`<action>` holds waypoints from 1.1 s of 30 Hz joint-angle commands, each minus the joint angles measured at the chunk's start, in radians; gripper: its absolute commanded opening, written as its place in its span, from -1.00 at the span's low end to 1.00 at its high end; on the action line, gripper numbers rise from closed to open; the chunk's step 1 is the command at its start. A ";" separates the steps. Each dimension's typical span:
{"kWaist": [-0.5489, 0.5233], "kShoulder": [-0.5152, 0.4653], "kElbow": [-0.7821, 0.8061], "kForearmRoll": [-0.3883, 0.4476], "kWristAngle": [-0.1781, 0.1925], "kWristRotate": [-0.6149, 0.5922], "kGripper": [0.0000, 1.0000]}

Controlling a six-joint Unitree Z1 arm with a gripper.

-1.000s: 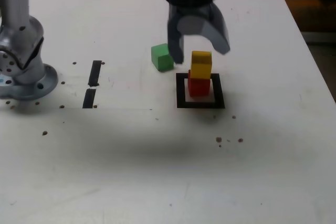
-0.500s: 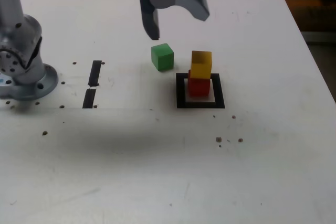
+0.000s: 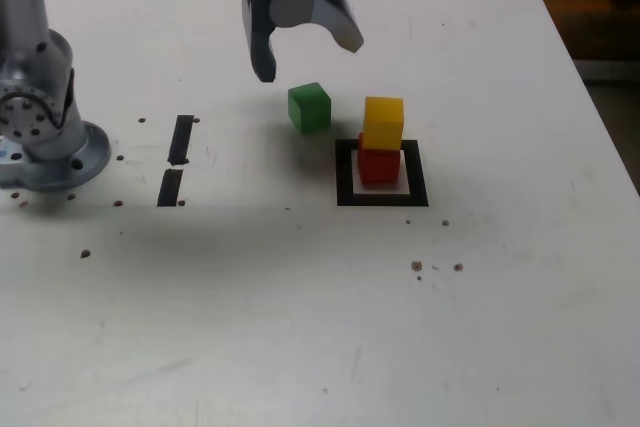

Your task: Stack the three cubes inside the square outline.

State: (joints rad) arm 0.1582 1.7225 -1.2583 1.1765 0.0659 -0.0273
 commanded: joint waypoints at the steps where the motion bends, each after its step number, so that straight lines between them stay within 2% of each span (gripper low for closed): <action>1: 0.021 0.018 0.009 -0.006 -0.005 0.012 0.84; 9: 0.069 0.102 0.020 -0.035 -0.018 0.044 0.84; 23: 0.094 0.196 0.022 -0.089 -0.082 0.096 0.82; 33: 0.111 0.227 0.026 -0.087 -0.121 0.140 0.64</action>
State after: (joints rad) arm 0.2684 1.9456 -1.2337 1.0874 -0.0530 0.1102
